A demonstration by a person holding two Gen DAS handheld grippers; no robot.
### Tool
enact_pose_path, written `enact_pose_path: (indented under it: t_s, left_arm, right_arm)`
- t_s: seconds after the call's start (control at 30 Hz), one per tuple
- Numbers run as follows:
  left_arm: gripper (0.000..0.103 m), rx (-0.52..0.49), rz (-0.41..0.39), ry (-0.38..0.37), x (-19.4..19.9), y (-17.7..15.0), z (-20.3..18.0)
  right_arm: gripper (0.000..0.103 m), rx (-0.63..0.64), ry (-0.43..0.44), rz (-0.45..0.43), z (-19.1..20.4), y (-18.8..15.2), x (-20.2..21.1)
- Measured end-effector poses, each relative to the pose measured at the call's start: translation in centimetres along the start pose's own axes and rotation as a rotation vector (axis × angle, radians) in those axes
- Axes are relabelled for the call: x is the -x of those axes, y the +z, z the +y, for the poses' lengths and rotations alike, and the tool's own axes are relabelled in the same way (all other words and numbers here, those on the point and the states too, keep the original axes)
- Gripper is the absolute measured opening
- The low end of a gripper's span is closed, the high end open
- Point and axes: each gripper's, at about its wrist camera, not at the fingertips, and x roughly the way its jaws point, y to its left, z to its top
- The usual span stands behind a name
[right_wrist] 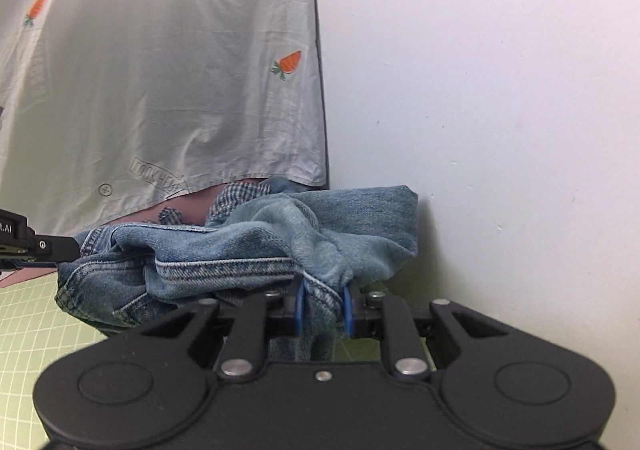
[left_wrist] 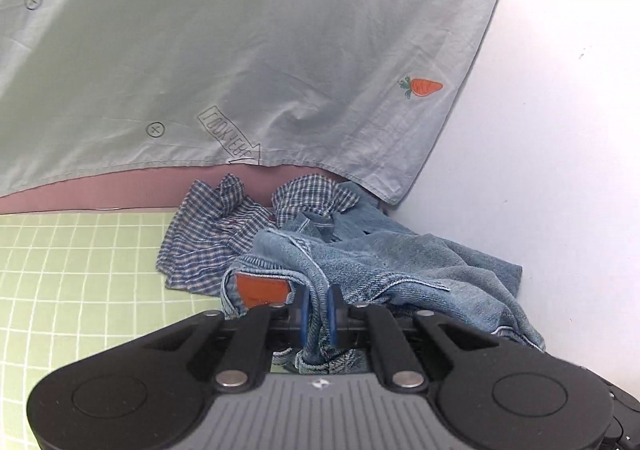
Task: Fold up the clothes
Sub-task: 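Lift the jeans with both grippers and pull them out across the mat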
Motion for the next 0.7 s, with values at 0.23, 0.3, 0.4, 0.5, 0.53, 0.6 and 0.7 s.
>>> enact_pose_path:
  t_s: [0.23,0.3,0.4,0.5,0.53,0.6,0.7]
  left_arm:
    - [0.001,0.090,0.042,0.102,6.1,-3.6,5.8]
    - [0.001,0.123,0.054,0.131,7.5,-4.7,8.0]
    - [0.001,0.180,0.065,0.164,9.8,-6.7,11.7]
    - [0.001,0.214,0.065,0.188,12.5,-8.3,15.6]
    - [0.001,0.224,0.063,0.193,13.5,-8.9,17.1]
    - [0.001,0.233,0.054,0.205,15.6,-9.6,20.1]
    - [0.001,0.226,0.038,0.217,18.8,-10.2,25.0]
  right_arm:
    - [0.019,0.047,0.078,0.065,4.3,-3.5,2.6]
    - [0.019,0.080,0.097,0.083,6.4,-4.6,3.0]
    - [0.019,0.108,0.128,0.113,9.8,-6.2,3.9]
    - [0.019,0.157,0.156,0.122,13.8,-7.8,5.3]
    - [0.019,0.156,0.169,0.126,15.2,-8.2,5.9]
    - [0.019,0.155,0.193,0.132,18.2,-9.0,7.1]
    - [0.019,0.197,0.200,0.121,24.0,-9.9,9.7]
